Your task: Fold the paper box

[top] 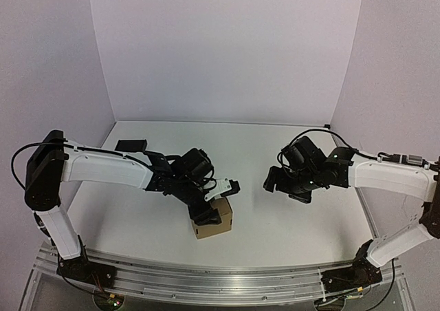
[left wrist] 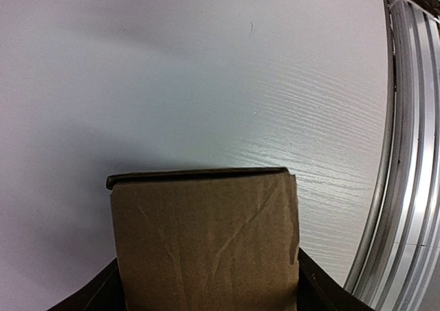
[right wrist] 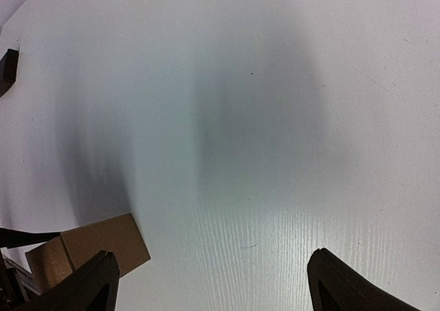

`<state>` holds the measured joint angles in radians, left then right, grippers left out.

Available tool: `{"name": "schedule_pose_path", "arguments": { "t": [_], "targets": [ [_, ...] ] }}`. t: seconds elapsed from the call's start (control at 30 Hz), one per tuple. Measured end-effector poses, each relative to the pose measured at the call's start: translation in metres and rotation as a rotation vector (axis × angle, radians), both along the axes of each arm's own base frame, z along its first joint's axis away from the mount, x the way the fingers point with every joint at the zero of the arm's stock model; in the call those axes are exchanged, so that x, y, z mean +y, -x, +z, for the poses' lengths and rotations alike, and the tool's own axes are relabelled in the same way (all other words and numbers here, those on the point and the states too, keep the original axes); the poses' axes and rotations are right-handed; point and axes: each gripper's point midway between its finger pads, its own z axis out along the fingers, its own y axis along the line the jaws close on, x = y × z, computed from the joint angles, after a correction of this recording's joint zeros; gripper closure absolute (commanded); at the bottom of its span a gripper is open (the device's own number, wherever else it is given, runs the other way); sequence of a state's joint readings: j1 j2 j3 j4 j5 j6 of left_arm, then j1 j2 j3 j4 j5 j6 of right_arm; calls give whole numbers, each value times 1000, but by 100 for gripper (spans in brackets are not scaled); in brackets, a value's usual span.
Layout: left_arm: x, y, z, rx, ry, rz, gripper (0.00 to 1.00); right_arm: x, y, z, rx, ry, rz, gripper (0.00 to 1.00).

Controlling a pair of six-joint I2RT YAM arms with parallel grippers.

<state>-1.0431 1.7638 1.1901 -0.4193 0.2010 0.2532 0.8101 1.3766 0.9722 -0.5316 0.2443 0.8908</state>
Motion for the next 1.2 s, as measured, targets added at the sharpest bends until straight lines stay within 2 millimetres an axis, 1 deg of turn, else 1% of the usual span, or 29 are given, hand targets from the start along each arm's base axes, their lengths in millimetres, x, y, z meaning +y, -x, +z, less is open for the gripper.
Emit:
{"name": "schedule_pose_path", "arguments": {
  "t": [0.13, 0.2, 0.23, 0.27, 0.37, 0.43, 0.5, 0.57, 0.63, 0.7, 0.8, 0.87, 0.9, 0.97, 1.03, 1.07, 1.1, 1.13, 1.2],
  "targets": [
    [5, -12, -1, -60, -24, 0, 28, 0, 0, 0, 0, 0, 0, 2],
    [10, -26, 0, -112, -37, 5, 29, 0, 0, 0, 0, 1, 1, 2],
    [13, -36, 1, -149, -42, 8, 30, 0, 0, 0, -1, 1, 1, 2],
    [16, -47, 3, -191, -47, 10, 30, 0, 0, 0, -1, 1, 2, 2],
    [22, -94, 18, -385, -29, 18, 33, 0, 0, 0, -3, 3, 1, 2],
    [31, -129, 29, -532, -21, 23, 35, -1, -1, 0, -4, 5, 0, 2],
    [42, -159, 39, -689, -23, 13, 35, -1, -1, 0, -6, 7, -1, 2],
    [55, -181, 41, -819, -39, -7, 35, -2, -1, 0, -9, 9, -4, 2],
    [64, -193, 34, -919, -69, -46, 35, -2, -2, 1, -13, 12, -7, 2],
    [67, -199, 18, -975, -106, -96, 34, -3, -2, 1, -16, 12, -8, 2],
    [66, -196, -6, -1013, -143, -169, 34, -4, -1, 3, -20, 9, -10, 2],
    [64, -195, -7, -1052, -138, -195, 32, -5, 0, 3, -23, 6, -11, 2],
    [64, -193, -7, -1063, -135, -208, 30, -6, 0, 4, -25, 5, -13, 2],
    [64, -187, -11, -1078, -125, -236, 18, -9, 2, 4, -30, 1, -19, 2],
    [67, -175, -23, -1057, -123, -280, 6, -12, 3, 4, -34, 0, -24, 2],
    [70, -169, -29, -1039, -125, -297, 1, -13, 4, 4, -35, 1, -27, 2],
    [73, -163, -36, -1018, -126, -311, 1, -14, 5, 3, -36, 1, -30, 2],
    [74, -159, -37, -1008, -120, -318, 0, -16, 5, 3, -36, 2, -34, 2],
    [74, -156, -32, -995, -109, -319, 0, -16, 5, 3, -38, 3, -37, 2]
  ]
}}
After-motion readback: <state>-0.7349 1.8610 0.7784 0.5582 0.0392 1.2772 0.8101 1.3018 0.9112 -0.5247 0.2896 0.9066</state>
